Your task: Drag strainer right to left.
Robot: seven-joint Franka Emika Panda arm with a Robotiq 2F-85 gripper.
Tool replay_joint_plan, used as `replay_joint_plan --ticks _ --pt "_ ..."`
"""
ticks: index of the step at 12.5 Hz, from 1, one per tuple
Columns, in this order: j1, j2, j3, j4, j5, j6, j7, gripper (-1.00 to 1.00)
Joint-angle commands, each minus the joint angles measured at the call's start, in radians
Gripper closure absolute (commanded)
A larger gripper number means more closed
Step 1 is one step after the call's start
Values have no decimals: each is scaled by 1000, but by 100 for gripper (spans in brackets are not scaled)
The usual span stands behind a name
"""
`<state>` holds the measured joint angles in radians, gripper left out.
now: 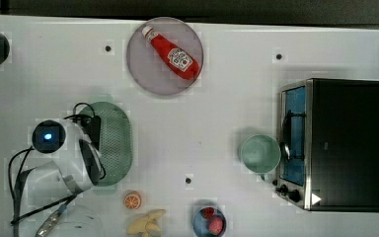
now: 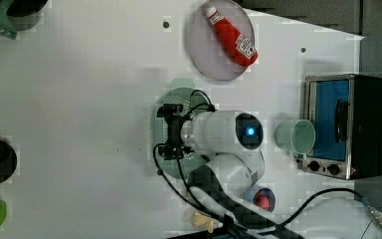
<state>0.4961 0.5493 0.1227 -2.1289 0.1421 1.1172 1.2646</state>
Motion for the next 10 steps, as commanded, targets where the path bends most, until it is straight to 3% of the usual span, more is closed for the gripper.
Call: replay_joint_plan --ticks 1,10 --pt "55 26 4 60 -10 -14 79 -100" --pt "120 96 4 171 -4 -16 84 -100"
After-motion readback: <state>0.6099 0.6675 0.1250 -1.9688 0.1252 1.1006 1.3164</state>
